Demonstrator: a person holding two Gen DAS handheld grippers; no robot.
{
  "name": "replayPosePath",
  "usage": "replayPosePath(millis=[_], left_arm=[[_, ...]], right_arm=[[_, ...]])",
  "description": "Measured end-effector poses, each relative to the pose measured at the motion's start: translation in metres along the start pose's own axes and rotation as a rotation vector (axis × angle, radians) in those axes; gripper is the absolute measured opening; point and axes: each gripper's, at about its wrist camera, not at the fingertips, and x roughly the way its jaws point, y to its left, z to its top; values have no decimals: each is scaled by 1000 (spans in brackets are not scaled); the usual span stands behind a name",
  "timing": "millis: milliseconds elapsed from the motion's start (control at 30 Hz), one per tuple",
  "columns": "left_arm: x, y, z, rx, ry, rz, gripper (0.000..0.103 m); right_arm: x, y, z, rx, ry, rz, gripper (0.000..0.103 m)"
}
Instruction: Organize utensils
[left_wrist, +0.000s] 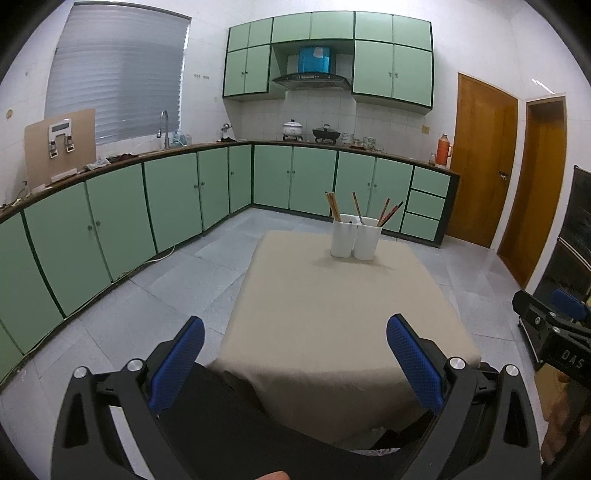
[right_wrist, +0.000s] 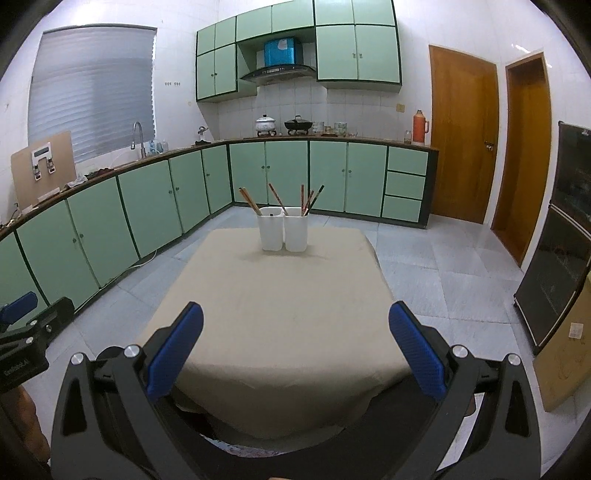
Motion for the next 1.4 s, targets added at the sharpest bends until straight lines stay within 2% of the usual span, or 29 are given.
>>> replayPosePath(millis=[667,1400], left_arm=[[-9,-8,-1,15,-37,22,97],[-30,-5,2,1,-99,25,97]], right_arm=[[-1,-8,-7,16,-27,-1,97],[-22,-9,-7,17,-85,7,97]])
